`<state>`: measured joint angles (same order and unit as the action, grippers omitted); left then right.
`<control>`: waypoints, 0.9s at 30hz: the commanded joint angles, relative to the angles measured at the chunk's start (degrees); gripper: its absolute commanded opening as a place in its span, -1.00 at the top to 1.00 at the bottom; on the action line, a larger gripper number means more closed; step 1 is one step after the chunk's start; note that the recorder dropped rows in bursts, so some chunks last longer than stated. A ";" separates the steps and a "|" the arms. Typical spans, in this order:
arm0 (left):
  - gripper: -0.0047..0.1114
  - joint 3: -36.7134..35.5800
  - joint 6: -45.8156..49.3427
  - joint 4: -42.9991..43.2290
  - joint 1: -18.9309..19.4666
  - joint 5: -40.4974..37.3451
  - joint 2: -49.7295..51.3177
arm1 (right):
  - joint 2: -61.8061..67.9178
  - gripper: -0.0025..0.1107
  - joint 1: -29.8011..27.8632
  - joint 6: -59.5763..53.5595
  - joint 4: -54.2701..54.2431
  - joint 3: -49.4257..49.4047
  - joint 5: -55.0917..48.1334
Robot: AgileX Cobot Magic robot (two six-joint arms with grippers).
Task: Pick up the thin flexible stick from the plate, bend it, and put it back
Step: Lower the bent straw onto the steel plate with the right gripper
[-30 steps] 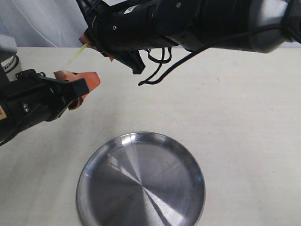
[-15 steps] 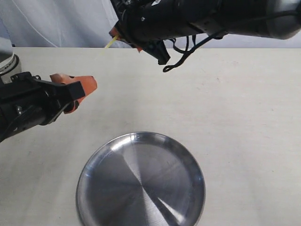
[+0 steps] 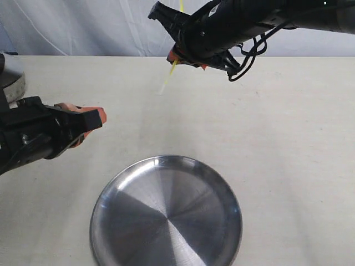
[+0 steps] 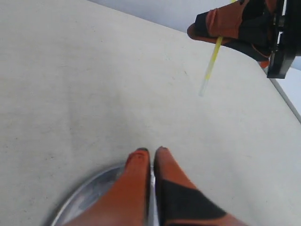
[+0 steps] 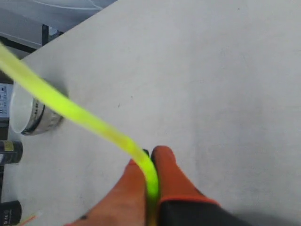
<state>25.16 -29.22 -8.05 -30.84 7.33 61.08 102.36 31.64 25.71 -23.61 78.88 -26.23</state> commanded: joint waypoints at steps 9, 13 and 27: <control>0.92 -0.15 2.40 1.70 11.05 -8.29 -5.81 | -3.60 0.97 -0.29 -1.52 6.72 -6.53 -9.37; 0.92 -0.15 2.40 2.67 13.35 -10.58 -8.40 | -6.48 0.97 -0.18 -7.67 6.62 -11.19 -14.36; 0.92 -0.15 2.27 2.13 13.48 -13.66 -9.06 | -5.53 0.80 5.71 -19.71 1.31 -14.75 -25.06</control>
<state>25.16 -26.93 -5.66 -17.56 -5.09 52.41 95.71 35.69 7.26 -21.92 64.50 -51.34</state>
